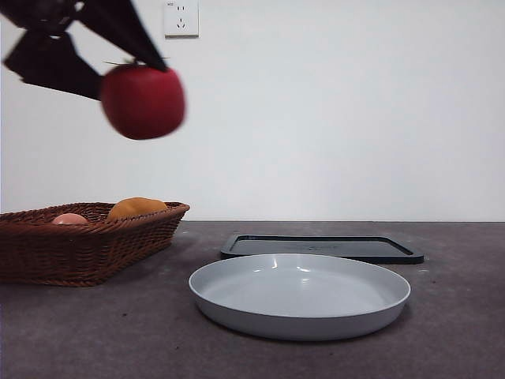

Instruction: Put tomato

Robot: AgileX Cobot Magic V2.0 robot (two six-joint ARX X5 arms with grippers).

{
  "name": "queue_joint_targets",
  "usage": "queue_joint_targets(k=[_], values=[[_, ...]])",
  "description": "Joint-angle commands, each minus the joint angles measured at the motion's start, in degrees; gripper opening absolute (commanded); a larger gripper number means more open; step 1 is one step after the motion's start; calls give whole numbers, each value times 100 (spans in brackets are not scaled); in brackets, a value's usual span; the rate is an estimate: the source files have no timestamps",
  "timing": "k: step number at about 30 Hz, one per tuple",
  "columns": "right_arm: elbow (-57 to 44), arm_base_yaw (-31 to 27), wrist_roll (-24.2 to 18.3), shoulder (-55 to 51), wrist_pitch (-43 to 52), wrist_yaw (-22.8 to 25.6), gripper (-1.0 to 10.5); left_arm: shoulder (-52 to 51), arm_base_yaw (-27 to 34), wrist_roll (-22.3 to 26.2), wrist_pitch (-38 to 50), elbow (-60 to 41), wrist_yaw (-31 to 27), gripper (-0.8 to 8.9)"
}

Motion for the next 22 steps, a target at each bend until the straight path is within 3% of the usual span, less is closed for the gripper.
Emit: queue_joint_targets(k=[1,10,20,22], values=[[103,24,-48,33,57,9,457,289,-437,7,138,94,-7,280],[103,24,-46,33,57,7,457,1650,-1390,20,1211,94,-284,280],[103,24,-46,31,50,0,457,3147,-1897,162,2105,94,-479,282],[103,24,-46,31,50,2,457,3206,-1917,160,2087,94,-479,334]])
